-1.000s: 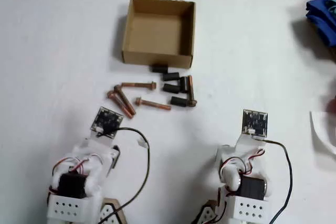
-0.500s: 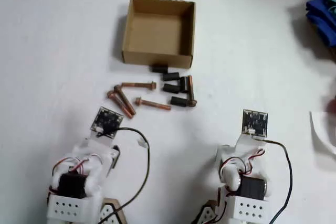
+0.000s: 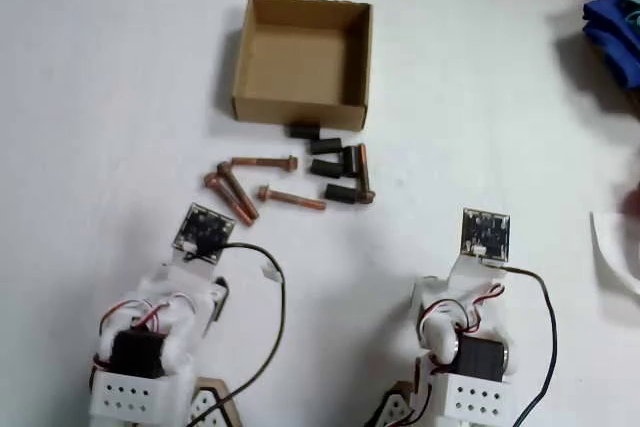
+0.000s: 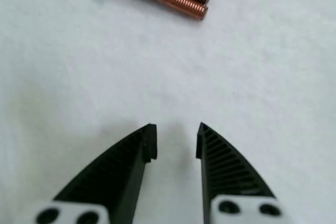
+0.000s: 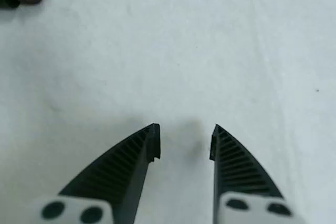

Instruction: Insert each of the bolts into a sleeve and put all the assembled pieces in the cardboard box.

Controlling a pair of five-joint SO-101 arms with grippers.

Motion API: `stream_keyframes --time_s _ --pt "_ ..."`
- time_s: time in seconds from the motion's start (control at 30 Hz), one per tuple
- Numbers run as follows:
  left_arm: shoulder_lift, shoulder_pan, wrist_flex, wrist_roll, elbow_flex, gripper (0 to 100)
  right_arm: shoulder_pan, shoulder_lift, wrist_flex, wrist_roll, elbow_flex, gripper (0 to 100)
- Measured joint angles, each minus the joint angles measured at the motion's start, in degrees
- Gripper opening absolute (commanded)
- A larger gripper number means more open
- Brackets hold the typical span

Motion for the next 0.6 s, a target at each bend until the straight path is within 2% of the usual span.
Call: stream_keyframes --time_s 0.43,0.6 --pt "0.0 0.0 0.0 0.0 0.0 15 -0.09 -0.09 0.0 0.0 0.0 16.3" --pt "0.0 0.0 0.0 0.0 0.0 15 -8.0 -0.18 0.0 -0.97 0.0 16.4"
